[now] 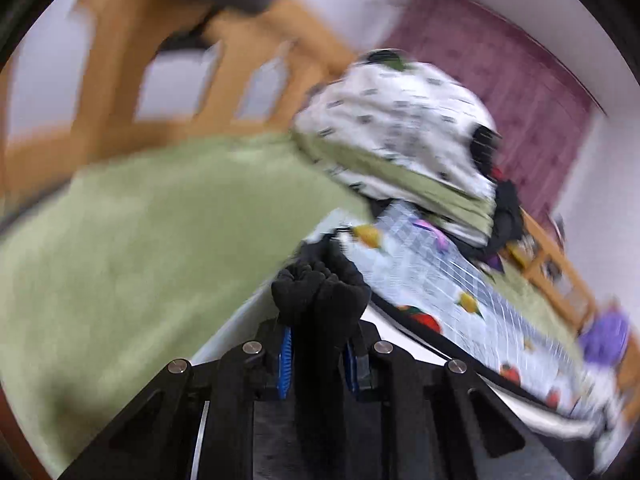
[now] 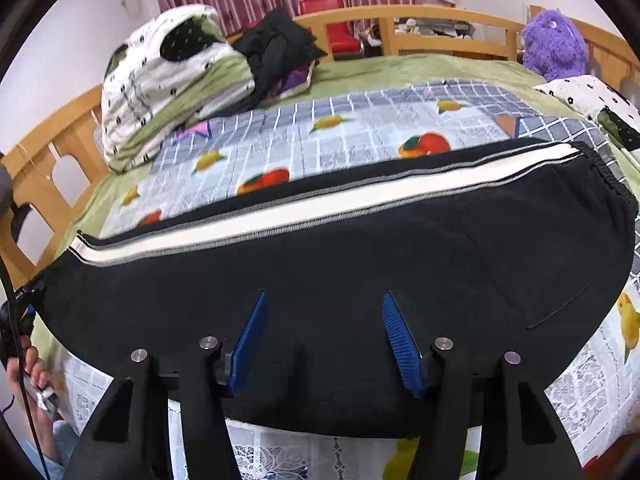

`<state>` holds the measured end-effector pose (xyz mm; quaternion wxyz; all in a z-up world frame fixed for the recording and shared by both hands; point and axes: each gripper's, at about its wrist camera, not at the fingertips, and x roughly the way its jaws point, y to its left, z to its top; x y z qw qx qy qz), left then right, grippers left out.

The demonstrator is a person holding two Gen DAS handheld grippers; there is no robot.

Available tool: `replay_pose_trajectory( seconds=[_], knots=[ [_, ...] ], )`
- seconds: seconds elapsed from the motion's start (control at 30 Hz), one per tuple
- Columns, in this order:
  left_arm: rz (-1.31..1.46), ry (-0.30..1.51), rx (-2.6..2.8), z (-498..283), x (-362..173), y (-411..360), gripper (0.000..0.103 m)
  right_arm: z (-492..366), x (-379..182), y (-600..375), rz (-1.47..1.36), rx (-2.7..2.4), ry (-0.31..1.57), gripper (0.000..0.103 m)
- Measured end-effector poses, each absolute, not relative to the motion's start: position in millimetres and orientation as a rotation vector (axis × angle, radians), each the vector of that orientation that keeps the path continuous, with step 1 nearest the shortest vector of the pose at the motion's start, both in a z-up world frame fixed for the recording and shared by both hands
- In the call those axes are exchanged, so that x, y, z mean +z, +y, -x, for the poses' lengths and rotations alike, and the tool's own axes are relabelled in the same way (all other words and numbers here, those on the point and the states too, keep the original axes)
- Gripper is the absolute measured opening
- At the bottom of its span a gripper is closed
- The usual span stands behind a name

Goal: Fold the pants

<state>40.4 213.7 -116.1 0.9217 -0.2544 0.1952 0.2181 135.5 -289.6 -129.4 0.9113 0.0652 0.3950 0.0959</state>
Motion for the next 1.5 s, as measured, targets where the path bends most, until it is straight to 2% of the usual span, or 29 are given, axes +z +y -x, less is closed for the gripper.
replay_pose_trajectory(
  seconds=[0.13, 0.3, 0.47, 0.6, 0.7, 0.83, 0.87, 0.9, 0.93, 1.27, 1.47, 1.5],
  knots=[
    [0.324, 0.409, 0.249, -62, -71, 137, 0.018, -127, -116, -313, -0.138, 0.176, 0.754, 0.059],
    [0.284, 0.444, -0.033, -89, -47, 42, 0.018, -118, -109, -347, -0.149, 0.127, 0.708, 0.059],
    [0.289, 0.558, -0.297, -117, -80, -42, 0.018, -112, -106, -383, -0.19, 0.063, 0.667, 0.059],
    [0.408, 0.706, -0.419, -132, -125, -68, 0.018, -109, -105, -406, -0.251, 0.054, 0.649, 0.059],
    [0.361, 0.824, -0.418, -133, -150, -82, 0.02, -113, -108, -411, -0.272, 0.081, 0.669, 0.059],
    [0.3, 0.859, -0.426, -125, -139, -73, 0.034, -116, -113, -397, -0.222, 0.121, 0.69, 0.059],
    [0.303, 0.837, -0.425, -121, -131, -66, 0.045, -118, -113, -392, -0.213, 0.139, 0.695, 0.059],
    [0.314, 0.818, -0.417, -116, -128, -57, 0.061, -120, -114, -387, -0.206, 0.159, 0.703, 0.059],
    [0.33, 0.794, -0.4, -112, -125, -46, 0.066, -121, -114, -382, -0.203, 0.18, 0.712, 0.059],
    [0.325, 0.732, -0.02, -105, -117, 72, 0.068, -164, -145, -301, -0.27, 0.404, 0.924, 0.062],
    [0.518, 0.723, -0.011, -104, -119, 122, 0.068, -191, -199, -257, -0.301, 0.411, 1.13, 0.063],
    [0.538, 0.722, -0.014, -106, -121, 124, 0.068, -191, -203, -250, -0.279, 0.388, 1.117, 0.062]
  ],
)
